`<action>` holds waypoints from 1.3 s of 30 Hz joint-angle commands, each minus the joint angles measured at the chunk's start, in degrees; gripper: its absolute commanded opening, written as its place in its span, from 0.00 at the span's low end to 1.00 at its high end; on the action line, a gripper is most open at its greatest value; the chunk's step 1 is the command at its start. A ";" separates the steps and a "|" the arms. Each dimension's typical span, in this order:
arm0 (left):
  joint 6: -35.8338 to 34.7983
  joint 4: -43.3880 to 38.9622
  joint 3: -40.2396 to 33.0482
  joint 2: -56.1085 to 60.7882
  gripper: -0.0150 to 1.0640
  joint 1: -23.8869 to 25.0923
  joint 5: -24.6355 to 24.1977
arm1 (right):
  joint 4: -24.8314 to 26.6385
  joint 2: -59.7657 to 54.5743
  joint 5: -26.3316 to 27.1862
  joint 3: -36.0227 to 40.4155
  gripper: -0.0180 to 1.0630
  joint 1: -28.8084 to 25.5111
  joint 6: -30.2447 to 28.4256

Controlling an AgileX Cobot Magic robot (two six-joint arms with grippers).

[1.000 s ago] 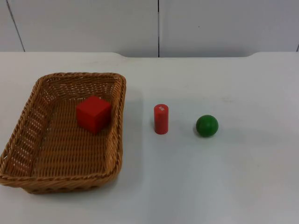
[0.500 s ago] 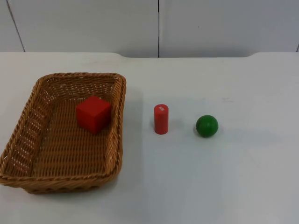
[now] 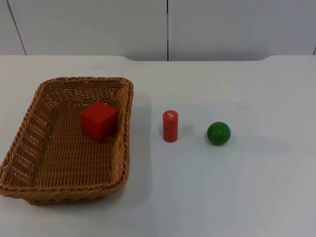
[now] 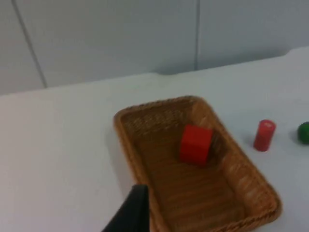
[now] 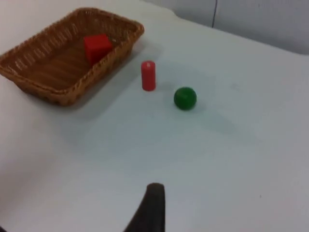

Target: Pick up the basket with the left hand and place the object to the left of the red cylinder into the basket with the right hand.

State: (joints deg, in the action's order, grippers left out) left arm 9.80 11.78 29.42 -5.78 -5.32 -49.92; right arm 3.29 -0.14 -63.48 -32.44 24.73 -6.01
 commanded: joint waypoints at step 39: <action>-10.53 -12.40 -1.02 5.78 0.99 -0.33 -11.70 | -3.29 0.14 1.67 2.85 0.77 -0.01 3.22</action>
State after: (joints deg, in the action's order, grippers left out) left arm 0.00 0.00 28.62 -0.25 -5.32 -61.45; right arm 0.46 -0.14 -62.51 -29.88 24.75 -3.02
